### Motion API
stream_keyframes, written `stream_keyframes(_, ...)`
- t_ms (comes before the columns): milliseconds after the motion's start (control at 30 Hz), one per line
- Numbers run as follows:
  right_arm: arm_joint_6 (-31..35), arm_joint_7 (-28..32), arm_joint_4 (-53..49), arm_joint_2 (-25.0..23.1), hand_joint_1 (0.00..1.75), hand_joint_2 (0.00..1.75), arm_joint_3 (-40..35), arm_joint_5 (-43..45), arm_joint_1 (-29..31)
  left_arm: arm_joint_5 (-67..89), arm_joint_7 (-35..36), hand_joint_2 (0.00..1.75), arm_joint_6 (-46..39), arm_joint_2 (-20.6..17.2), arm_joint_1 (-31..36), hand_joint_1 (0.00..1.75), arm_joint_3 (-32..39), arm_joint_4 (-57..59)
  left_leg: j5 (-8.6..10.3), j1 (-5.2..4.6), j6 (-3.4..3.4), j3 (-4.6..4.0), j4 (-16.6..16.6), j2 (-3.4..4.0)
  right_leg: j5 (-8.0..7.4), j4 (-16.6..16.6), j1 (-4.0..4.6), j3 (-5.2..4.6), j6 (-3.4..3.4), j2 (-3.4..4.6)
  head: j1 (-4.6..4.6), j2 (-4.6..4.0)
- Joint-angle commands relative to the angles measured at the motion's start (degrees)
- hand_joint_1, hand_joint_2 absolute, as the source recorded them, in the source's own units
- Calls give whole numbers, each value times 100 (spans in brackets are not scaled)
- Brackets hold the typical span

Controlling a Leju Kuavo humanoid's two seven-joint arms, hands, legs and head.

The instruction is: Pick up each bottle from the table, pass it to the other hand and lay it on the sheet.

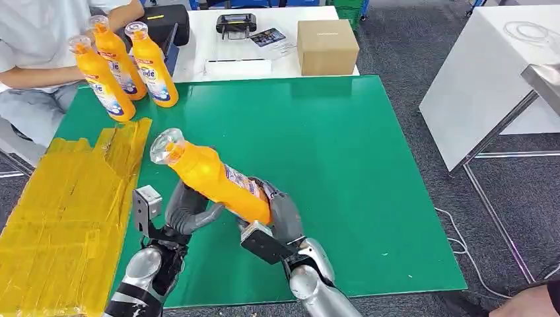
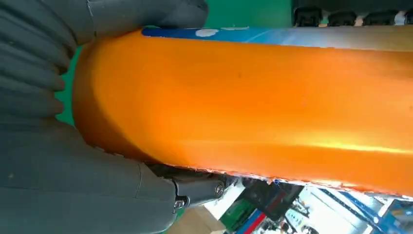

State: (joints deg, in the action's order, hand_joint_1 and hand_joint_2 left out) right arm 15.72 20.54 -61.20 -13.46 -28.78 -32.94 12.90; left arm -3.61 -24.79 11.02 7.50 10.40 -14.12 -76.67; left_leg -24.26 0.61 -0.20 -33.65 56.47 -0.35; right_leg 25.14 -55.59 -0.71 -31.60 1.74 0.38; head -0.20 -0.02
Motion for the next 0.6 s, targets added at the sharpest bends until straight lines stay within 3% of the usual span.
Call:
stream_keyframes(33,-627,243,653,-1,175,175,-258,547,294,-30,2,175,23,-51,448,0,-166,652,-5,4,1,21,-3,-7,7,7,6,27,-7,-13,0,0)
stream_keyframes(400,-661,258,643,-2,175,175,-245,592,292,-33,-2,175,23,-52,441,0,-164,652,-7,3,2,20,-3,0,6,7,6,25,-7,-6,0,0)
stream_keyframes(600,-1415,321,895,61,175,175,-481,1011,387,-80,-43,175,-41,8,565,0,-56,837,-8,5,2,24,-1,-2,7,8,8,30,-7,-9,0,0)
